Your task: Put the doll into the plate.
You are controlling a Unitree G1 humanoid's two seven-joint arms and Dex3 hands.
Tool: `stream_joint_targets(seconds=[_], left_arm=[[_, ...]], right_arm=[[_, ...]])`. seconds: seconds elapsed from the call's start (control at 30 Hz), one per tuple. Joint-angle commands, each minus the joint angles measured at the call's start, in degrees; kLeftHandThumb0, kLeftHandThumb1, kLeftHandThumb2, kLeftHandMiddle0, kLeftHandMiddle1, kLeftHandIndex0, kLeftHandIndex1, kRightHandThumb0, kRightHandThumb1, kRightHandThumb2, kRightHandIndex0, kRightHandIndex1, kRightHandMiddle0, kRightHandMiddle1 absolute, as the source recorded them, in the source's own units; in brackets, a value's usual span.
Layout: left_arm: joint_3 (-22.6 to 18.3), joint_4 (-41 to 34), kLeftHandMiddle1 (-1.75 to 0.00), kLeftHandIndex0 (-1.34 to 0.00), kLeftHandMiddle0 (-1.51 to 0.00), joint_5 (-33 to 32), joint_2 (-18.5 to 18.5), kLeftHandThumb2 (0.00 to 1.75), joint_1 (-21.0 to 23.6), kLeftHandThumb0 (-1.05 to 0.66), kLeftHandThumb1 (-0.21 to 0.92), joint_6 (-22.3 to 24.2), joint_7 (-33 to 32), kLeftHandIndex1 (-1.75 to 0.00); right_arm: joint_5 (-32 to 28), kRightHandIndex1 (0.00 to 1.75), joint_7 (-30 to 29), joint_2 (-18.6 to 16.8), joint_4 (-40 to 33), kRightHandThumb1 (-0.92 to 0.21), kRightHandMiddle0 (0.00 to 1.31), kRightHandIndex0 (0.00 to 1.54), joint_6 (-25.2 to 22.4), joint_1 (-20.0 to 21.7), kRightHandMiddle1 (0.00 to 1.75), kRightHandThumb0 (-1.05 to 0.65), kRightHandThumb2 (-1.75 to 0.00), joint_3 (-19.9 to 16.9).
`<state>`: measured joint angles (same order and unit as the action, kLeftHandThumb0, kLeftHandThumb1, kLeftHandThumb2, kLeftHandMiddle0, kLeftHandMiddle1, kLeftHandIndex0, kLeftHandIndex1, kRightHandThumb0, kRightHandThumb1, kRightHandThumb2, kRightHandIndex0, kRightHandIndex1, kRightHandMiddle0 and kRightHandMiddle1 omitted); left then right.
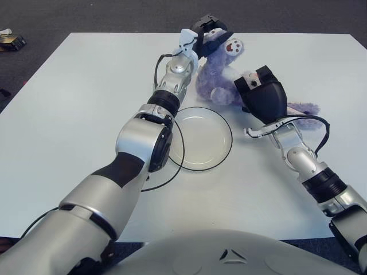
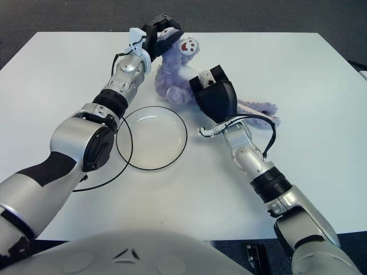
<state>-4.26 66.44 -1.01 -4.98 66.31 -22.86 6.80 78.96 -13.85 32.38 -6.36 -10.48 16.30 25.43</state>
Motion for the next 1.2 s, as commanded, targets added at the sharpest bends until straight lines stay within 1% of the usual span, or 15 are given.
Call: stream_joint_targets(seconds=[0.0,0.03,0.07,0.1,0.13,0.17,0.2,0.3,0.4,0.53,0.6,0.73,0.87,1.0,1.17], left_arm=[[0.3,-0.1,-1.75,-0.55,-0.72,0.5,0.3,0.01,-0.8,0.09,0.88,-1.8,0.5,-1.75],[0.3,0.0,-1.75,-0.55,-0.72,0.6,0.3,0.01,-0.9,0.09,0.88,-2.2,0.4,-1.75],[0.3,0.1,-1.75,-0.56,-0.73,0.6,0.4,0.01,-1.0,0.1,0.88,-2.4,0.3,-1.75],[0.3,0.1,-1.75,-0.56,-0.73,0.6,0.4,0.01,-1.1,0.1,0.88,-2.8,0.2,-1.75],[0.3,0.2,-1.75,-0.56,-0.74,0.7,0.5,0.01,-1.1,0.1,0.88,-3.0,0.1,-1.75],[0.3,0.2,-1.75,-0.56,-0.74,0.7,0.5,0.01,-1.2,0.1,0.88,-3.2,0.0,-1.75],[0.4,0.1,-1.75,-0.57,-0.74,1.0,0.7,0.01,-1.5,0.1,0.88,-3.8,-0.4,-1.75],[0.6,-0.2,-1.75,-0.57,-0.75,1.6,1.0,0.01,-2.1,0.1,0.88,-5.2,-1.1,-1.75],[0.9,-0.6,-1.75,-0.58,-0.76,2.4,1.3,0.01,-3.0,0.1,0.88,-7.1,-1.7,-1.75],[1.3,-0.9,-1.75,-0.58,-0.77,3.0,1.5,0.01,-3.9,0.1,0.88,-9.3,-2.2,-1.75],[1.8,-1.2,-1.75,-0.58,-0.78,3.8,1.7,0.01,-4.7,0.1,0.88,-11.9,-2.6,-1.75],[2.2,-1.0,-1.75,-0.59,-0.78,4.4,1.9,0.01,-5.2,0.1,0.88,-14.1,-3.0,-1.75],[3.0,-0.7,-1.75,-0.59,-0.79,5.8,2.3,0.01,-5.9,0.1,0.88,-17.8,-3.8,-1.75],[4.1,-0.4,-1.75,-0.6,-0.79,7.4,2.7,0.01,-6.2,0.1,0.88,-19.3,-5.4,-1.75],[4.7,-0.2,-1.75,-0.6,-0.79,8.5,3.0,0.01,-6.3,0.1,0.89,-20.4,-6.7,-1.75]], right_arm=[[-3.9,1.0,2.8,0.8,-3.0,-0.92,0.41,0.32,1.7,-1.3,0.88,-0.59,-0.07,-2.8],[-5.4,0.93,3.9,1.3,-3.8,-0.92,0.41,0.33,2.3,-1.7,0.82,-0.61,-0.07,-3.7],[-6.4,0.75,4.7,1.6,-4.3,-0.92,0.41,0.35,2.8,-2.0,0.71,-0.65,-0.08,-4.3],[-7.6,0.66,5.6,1.9,-4.8,-0.92,0.41,0.37,3.3,-2.2,0.66,-0.66,-0.08,-5.1],[-8.4,0.48,6.2,2.1,-5.1,-0.92,0.42,0.4,3.7,-2.4,0.56,-0.68,-0.1,-5.8],[-8.9,0.35,6.6,2.2,-5.3,-0.92,0.43,0.42,4.0,-2.5,0.5,-0.69,-0.11,-6.2],[-11.3,0.27,7.3,1.9,-5.7,-0.92,0.43,0.44,4.3,-2.5,0.46,-0.69,-0.11,-7.6],[-16.2,0.12,8.2,0.8,-6.1,-0.92,0.44,0.44,5.0,-2.4,0.4,-0.68,-0.13,-10.5],[-22.9,0.08,8.8,-1.2,-6.0,-0.92,0.45,0.45,5.6,-1.7,0.39,-0.66,-0.14,-14.0],[-28.0,0.06,10.3,-2.2,-5.7,-0.92,0.45,0.46,5.8,-0.9,0.38,-0.63,-0.15,-16.6],[-31.1,0.05,12.4,-2.3,-5.8,-0.92,0.44,0.47,5.5,-0.2,0.37,-0.62,-0.15,-18.2],[-33.1,0.04,14.1,-2.1,-5.7,-0.92,0.41,0.47,5.6,0.4,0.35,-0.61,-0.15,-19.3],[-38.6,0.02,15.7,-2.2,-4.7,-0.92,0.4,0.47,6.3,1.6,0.3,-0.6,-0.16,-22.1],[-42.4,0.02,16.7,-2.1,-4.1,-0.92,0.4,0.49,6.7,2.6,0.27,-0.6,-0.16,-24.1],[-45.0,0.02,18.7,-1.2,-3.8,-0.92,0.41,0.5,6.4,3.5,0.26,-0.6,-0.16,-25.3]])
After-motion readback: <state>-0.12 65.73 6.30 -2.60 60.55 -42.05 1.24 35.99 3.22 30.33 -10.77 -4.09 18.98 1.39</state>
